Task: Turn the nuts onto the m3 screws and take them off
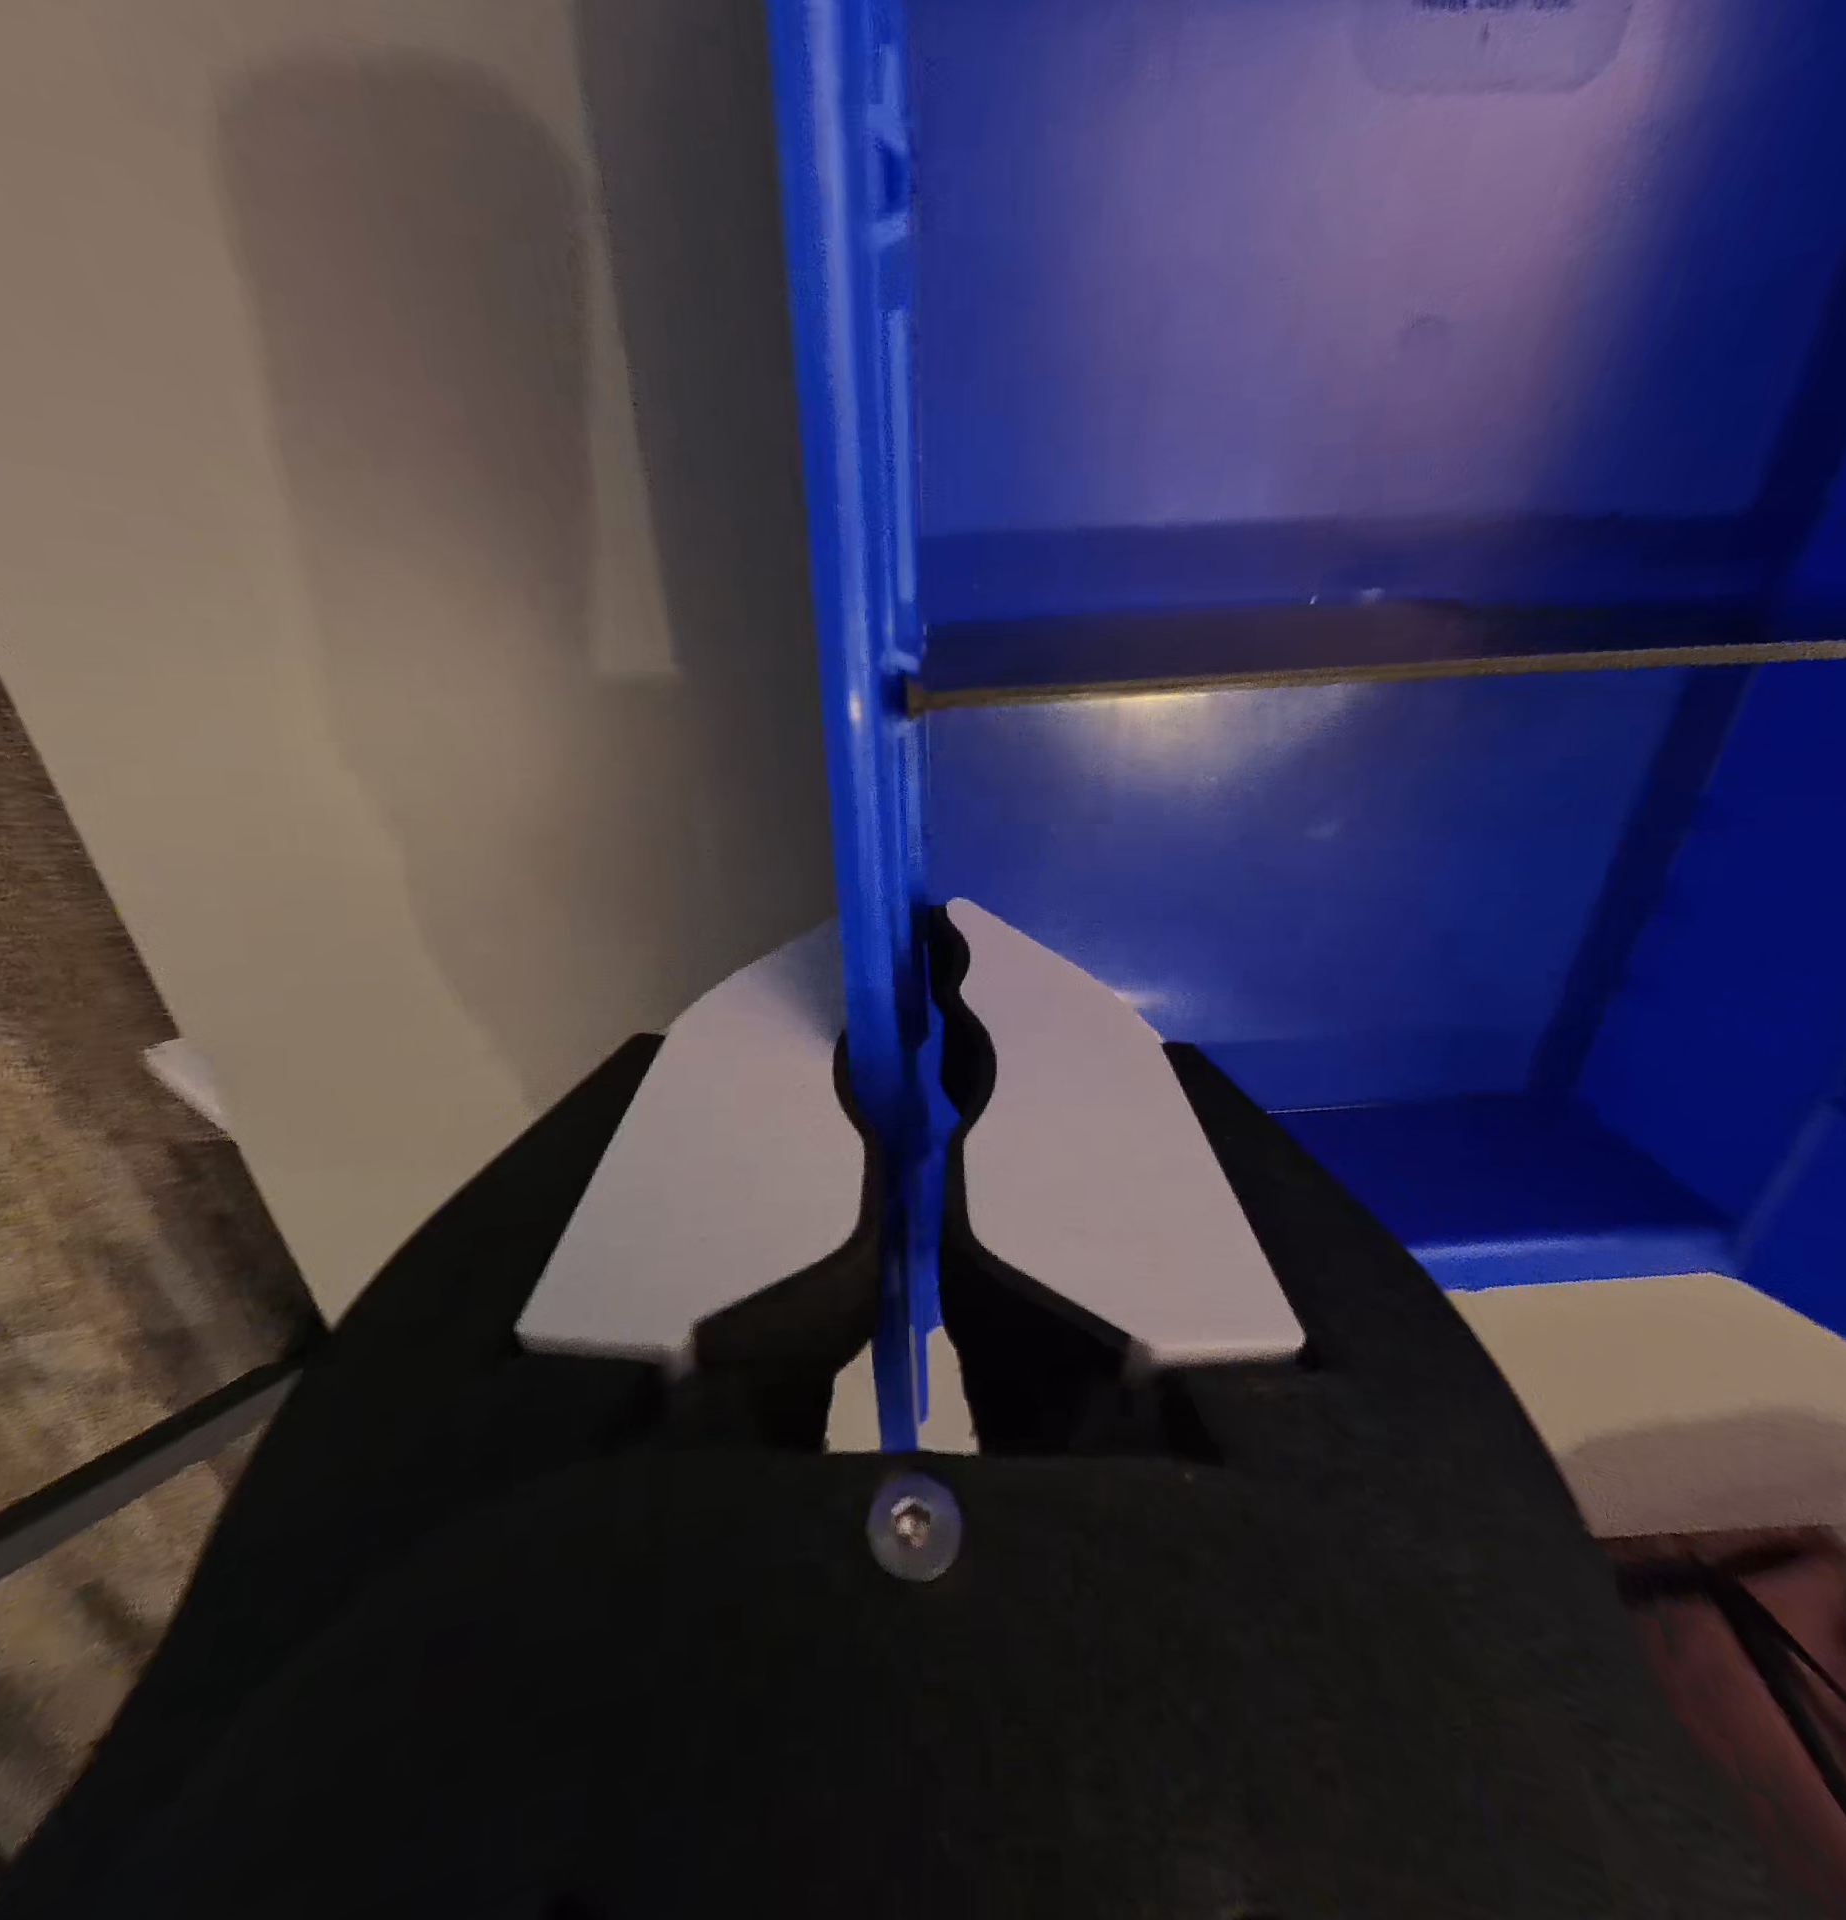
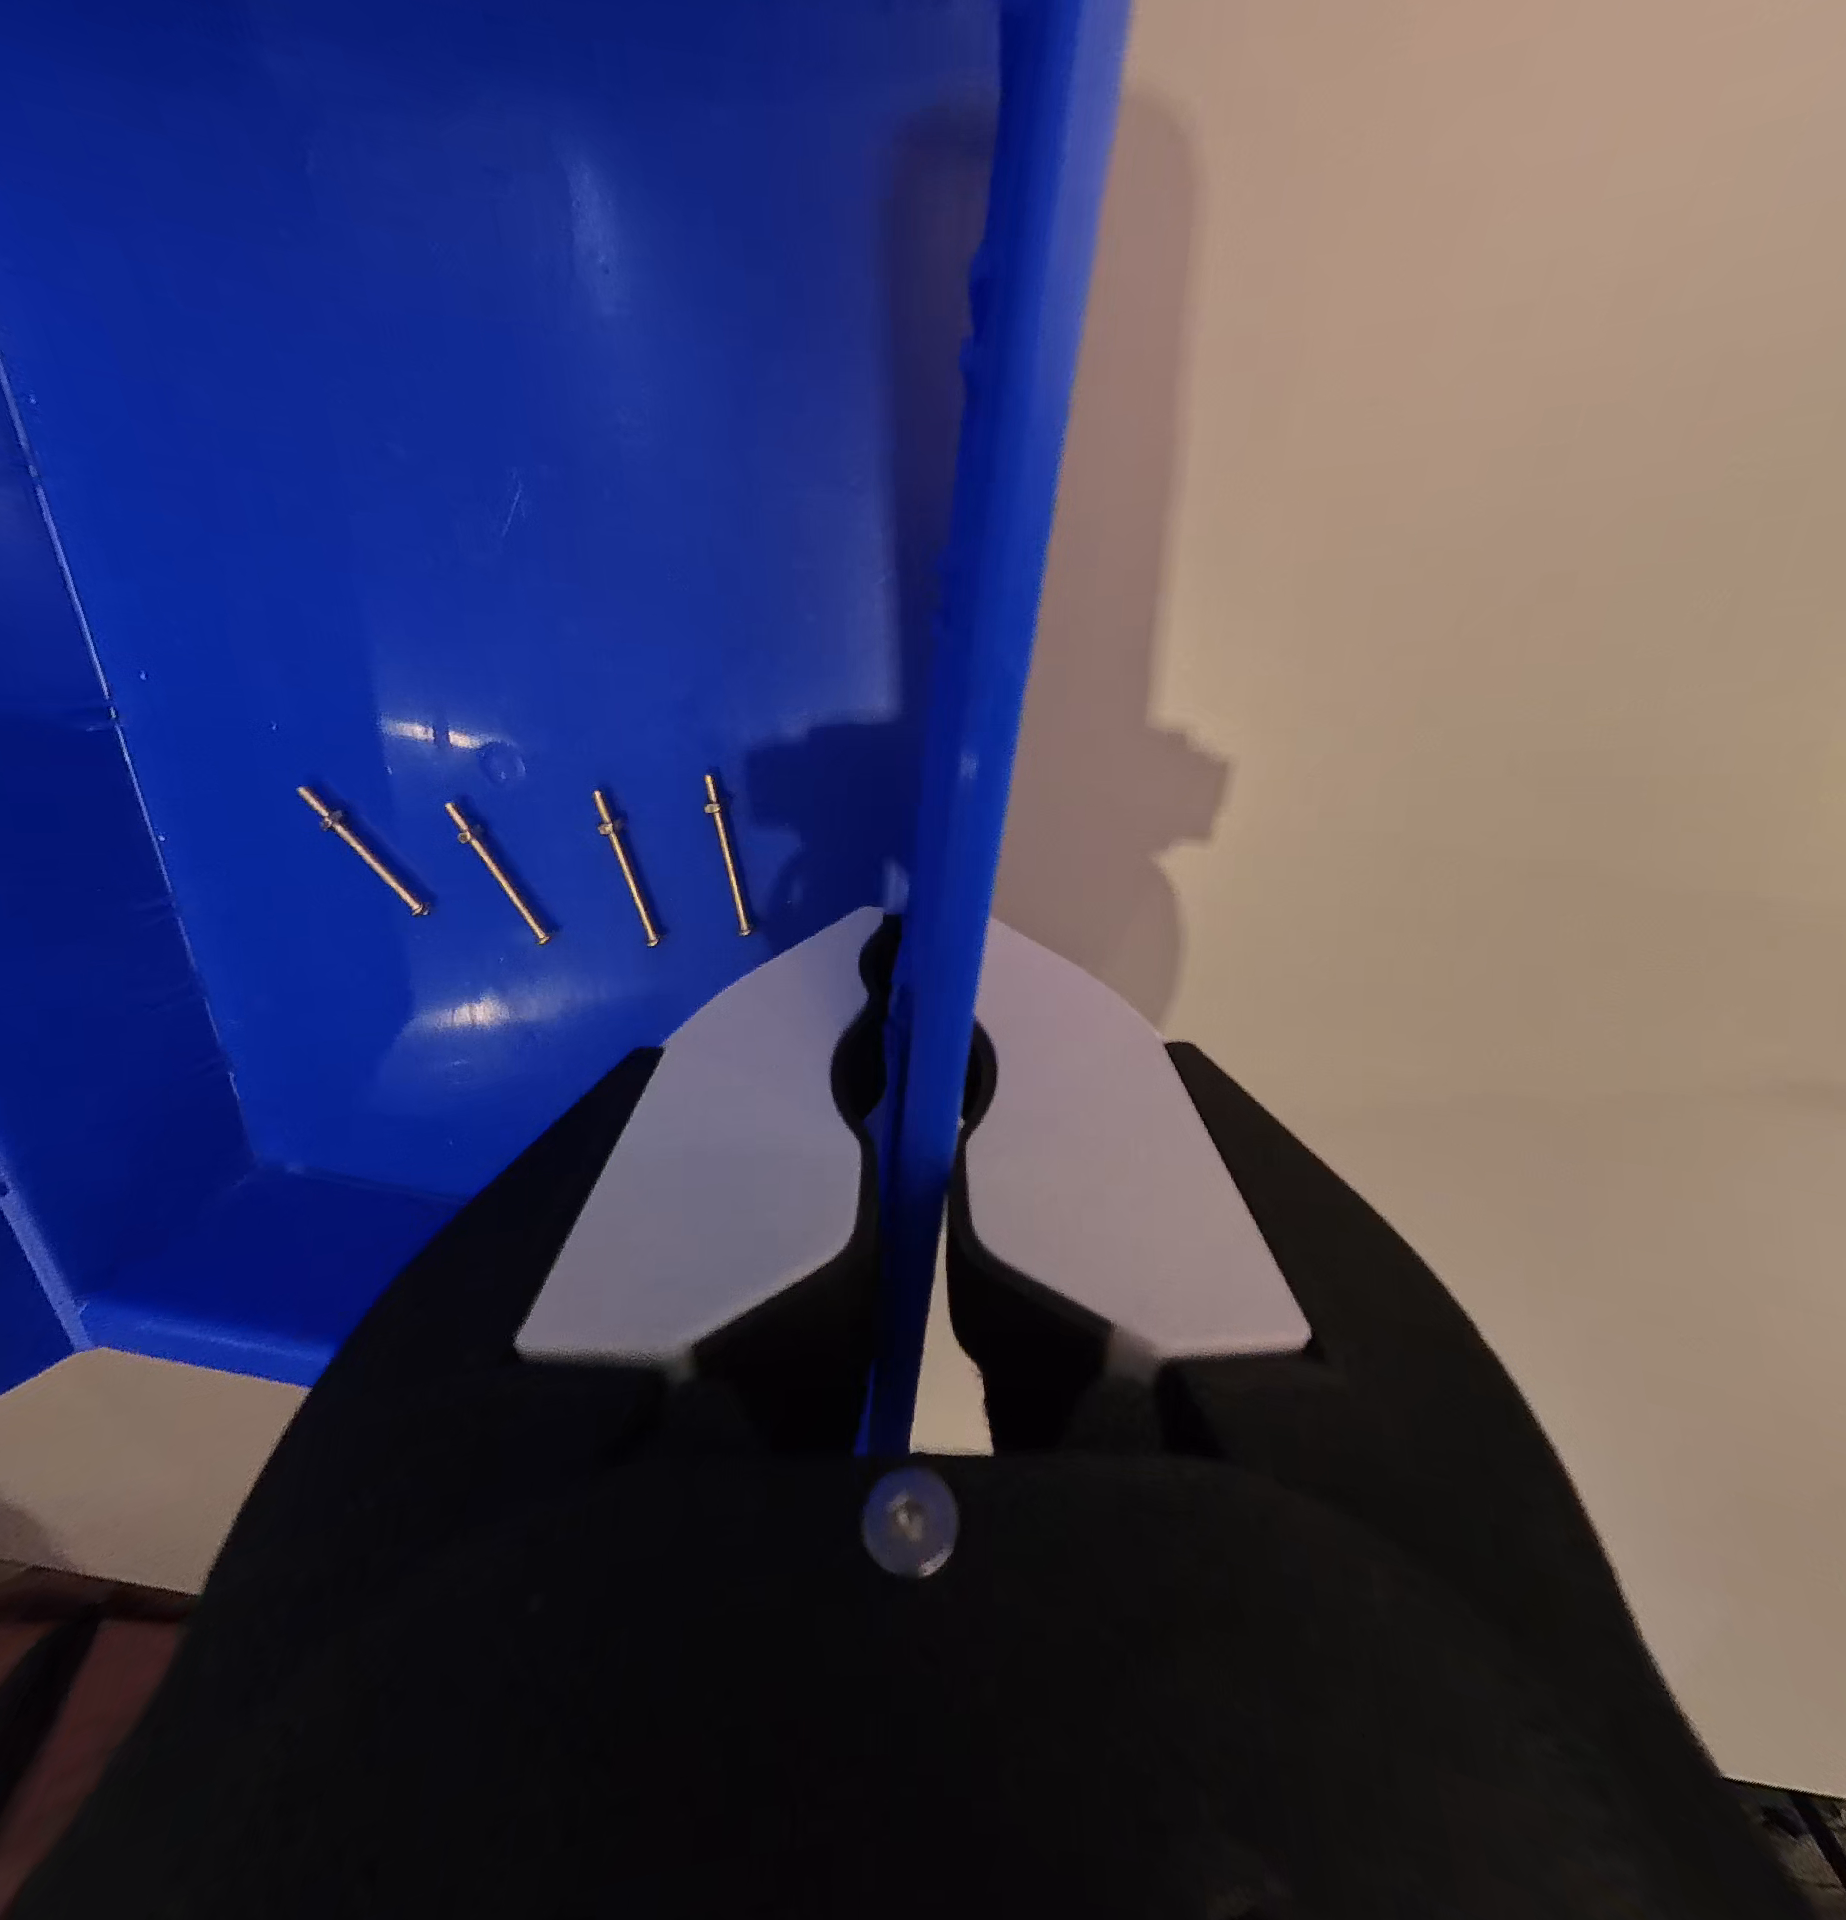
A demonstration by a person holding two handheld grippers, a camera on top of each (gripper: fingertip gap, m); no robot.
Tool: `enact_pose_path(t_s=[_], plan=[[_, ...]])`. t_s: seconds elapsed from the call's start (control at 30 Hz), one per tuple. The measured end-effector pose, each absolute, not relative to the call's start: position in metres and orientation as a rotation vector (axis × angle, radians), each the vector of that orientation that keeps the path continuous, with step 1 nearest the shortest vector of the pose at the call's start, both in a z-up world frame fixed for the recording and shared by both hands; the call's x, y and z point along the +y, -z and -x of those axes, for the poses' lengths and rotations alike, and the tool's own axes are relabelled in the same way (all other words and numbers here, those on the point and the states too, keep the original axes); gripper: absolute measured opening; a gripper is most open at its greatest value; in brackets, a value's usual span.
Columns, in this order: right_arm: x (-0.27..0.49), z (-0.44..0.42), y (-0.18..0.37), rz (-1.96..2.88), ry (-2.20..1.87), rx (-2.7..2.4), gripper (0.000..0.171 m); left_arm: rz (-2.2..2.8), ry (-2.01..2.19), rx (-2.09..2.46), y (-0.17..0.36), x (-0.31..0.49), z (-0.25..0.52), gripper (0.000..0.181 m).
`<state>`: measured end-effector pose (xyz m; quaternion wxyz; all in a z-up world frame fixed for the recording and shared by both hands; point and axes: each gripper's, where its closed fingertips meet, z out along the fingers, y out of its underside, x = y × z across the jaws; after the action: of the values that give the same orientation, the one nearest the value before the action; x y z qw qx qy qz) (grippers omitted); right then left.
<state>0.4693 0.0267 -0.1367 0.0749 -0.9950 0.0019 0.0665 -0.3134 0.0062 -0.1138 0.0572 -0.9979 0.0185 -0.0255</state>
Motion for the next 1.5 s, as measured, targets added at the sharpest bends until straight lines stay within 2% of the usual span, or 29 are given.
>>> enact_pose_path(t_s=[0.2, 0.4, 0.73, 0.9, 1.27, 1.4, 1.5], plan=[[0.035, -0.430, 0.136, 3.016, -0.233, -0.042, 0.006, 3.063, 0.080, 0.179, 0.114, 0.008, 0.278, 0.006], [0.042, -0.374, 0.136, 3.056, -0.221, -0.136, 0.006, 3.062, 0.051, 0.313, 0.114, 0.014, 0.209, 0.008], [0.037, -0.306, 0.135, 3.076, -0.188, -0.243, 0.006, 2.967, -0.098, 0.569, 0.117, 0.013, 0.123, 0.019], [0.032, -0.301, 0.135, 3.088, -0.199, -0.246, 0.006, 2.958, -0.179, 0.636, 0.118, 0.011, 0.116, 0.025], [0.025, -0.299, 0.146, 3.165, -0.170, -0.399, 0.009, 2.946, -0.035, 0.677, 0.117, 0.014, 0.111, 0.027], [0.026, -0.298, 0.146, 3.162, -0.196, -0.403, 0.006, 2.887, -0.047, 0.728, 0.101, 0.012, 0.113, 0.031], [0.026, -0.297, 0.146, 3.158, -0.193, -0.396, 0.006, 2.770, -0.082, 0.728, 0.073, 0.014, 0.119, 0.023]])
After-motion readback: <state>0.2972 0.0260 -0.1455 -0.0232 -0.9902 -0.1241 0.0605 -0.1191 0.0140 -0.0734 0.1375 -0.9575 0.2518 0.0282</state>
